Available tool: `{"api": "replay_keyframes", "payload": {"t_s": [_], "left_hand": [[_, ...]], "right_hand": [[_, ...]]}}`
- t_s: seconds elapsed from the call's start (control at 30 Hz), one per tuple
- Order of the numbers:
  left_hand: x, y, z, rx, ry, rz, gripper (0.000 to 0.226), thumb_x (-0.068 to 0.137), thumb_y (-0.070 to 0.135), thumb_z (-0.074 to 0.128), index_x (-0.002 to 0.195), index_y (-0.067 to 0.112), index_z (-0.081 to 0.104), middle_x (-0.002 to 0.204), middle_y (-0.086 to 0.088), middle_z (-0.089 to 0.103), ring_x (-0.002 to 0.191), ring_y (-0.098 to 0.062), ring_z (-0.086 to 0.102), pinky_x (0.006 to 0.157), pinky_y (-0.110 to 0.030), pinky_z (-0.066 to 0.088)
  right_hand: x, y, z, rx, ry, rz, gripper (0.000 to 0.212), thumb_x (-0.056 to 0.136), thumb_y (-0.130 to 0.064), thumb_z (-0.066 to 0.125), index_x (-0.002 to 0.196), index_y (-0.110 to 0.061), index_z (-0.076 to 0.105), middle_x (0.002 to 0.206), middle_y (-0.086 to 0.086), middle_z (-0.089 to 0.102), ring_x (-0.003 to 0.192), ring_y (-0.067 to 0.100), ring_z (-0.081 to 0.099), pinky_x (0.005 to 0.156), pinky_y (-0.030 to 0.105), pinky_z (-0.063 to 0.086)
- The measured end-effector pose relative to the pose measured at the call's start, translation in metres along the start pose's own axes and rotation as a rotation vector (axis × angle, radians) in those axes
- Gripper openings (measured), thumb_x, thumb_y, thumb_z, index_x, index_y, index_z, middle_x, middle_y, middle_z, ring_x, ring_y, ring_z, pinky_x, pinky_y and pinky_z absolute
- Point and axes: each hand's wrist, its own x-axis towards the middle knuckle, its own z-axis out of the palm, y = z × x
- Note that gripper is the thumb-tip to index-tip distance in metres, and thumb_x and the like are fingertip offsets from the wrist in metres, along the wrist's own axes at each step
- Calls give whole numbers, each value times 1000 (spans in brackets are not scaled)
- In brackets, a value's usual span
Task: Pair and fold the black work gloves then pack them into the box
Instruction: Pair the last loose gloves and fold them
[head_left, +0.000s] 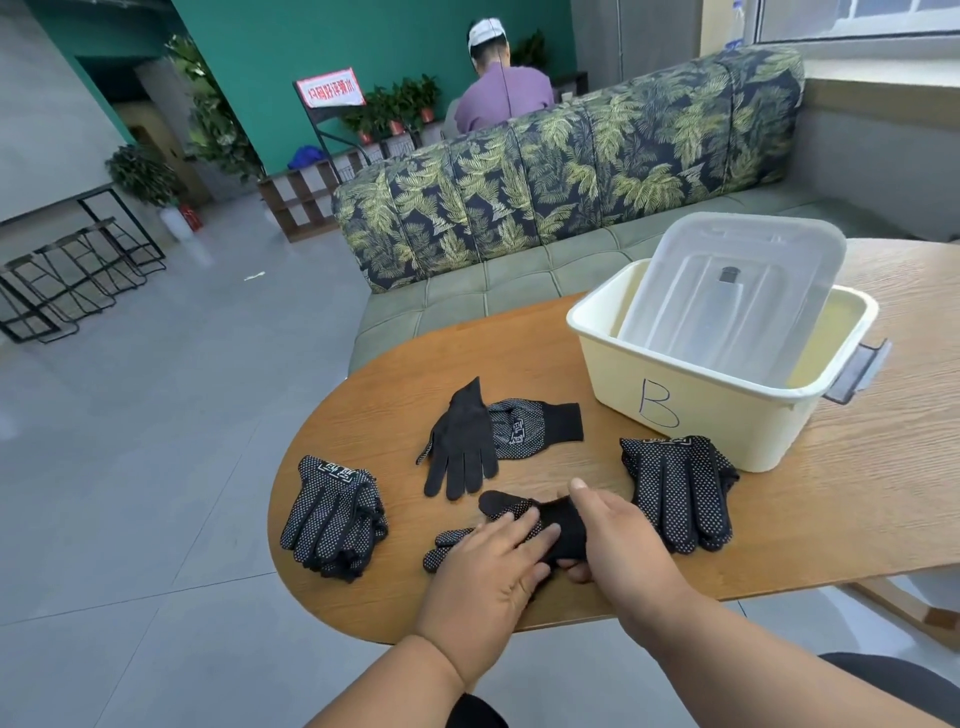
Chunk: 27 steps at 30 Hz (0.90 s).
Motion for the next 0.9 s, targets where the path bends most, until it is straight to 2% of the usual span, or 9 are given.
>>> {"api": "replay_keyframes", "payload": {"t_s": [0.1,0.23,0.3,0.37,0.43,0.53,0.63,0.77,0.9], "left_hand": [[0,-1,-1,-10,-36,-23,50,109,60,25,150,43,47,158,16,41,143,-23,48,119,-36,31],[4,6,-5,-25,-69,-60,57,106,66,19,151,43,47,160,13,41,148,-21,42,122,-29,22],[4,6,-7,-17,-86,-65,60,104,69,16,153,47,42,163,16,35,151,-17,37,123,-26,17],[3,4,-8,-4,-107,-68,61,101,72,13,155,51,33,165,19,28,154,-14,30,124,-25,12],[0,4,-9,24,-130,-59,61,99,74,15,157,53,23,167,23,17,157,-10,20,126,-26,8],[-4,6,-14,104,-206,-38,69,99,76,23,160,52,2,169,23,-4,159,-9,-8,129,-36,-6],[-7,10,-18,184,-261,6,79,95,80,17,160,47,-11,170,19,-16,154,-13,-28,125,-41,-19],[-13,4,-24,94,-157,-81,74,95,79,6,160,48,-7,169,22,-13,154,-6,-27,128,-43,-12],[-25,-5,-39,-119,55,-209,68,98,75,11,159,46,16,168,24,13,156,1,-1,129,-37,9]], "right_hand": [[2,5,0,1,6,-35,28,106,-33,53,97,-13,71,99,15,74,76,22,72,49,18,51],[5,5,1,-38,35,-80,20,104,-26,59,94,-16,74,86,3,76,75,18,74,54,21,55],[10,10,2,-105,47,-115,12,101,-20,63,96,-19,73,77,-4,77,75,14,74,66,30,63],[14,16,2,-209,54,-157,8,98,-19,65,98,-25,69,78,-9,78,79,11,74,82,42,63],[15,17,1,-314,91,-205,15,97,-22,66,108,-31,64,80,-8,75,81,7,70,83,38,59],[14,15,1,-357,80,-248,39,96,-22,65,131,-36,57,105,-11,73,99,7,69,93,33,56],[15,13,1,-442,43,-273,46,95,-23,62,136,-42,55,126,-7,69,119,12,64,104,39,53],[11,7,1,-445,52,-328,39,97,-16,60,126,-42,64,118,-10,72,98,8,70,93,39,58],[-9,-11,10,-571,138,-500,25,98,-21,63,114,-40,69,102,-21,72,93,1,65,89,30,54]]}}
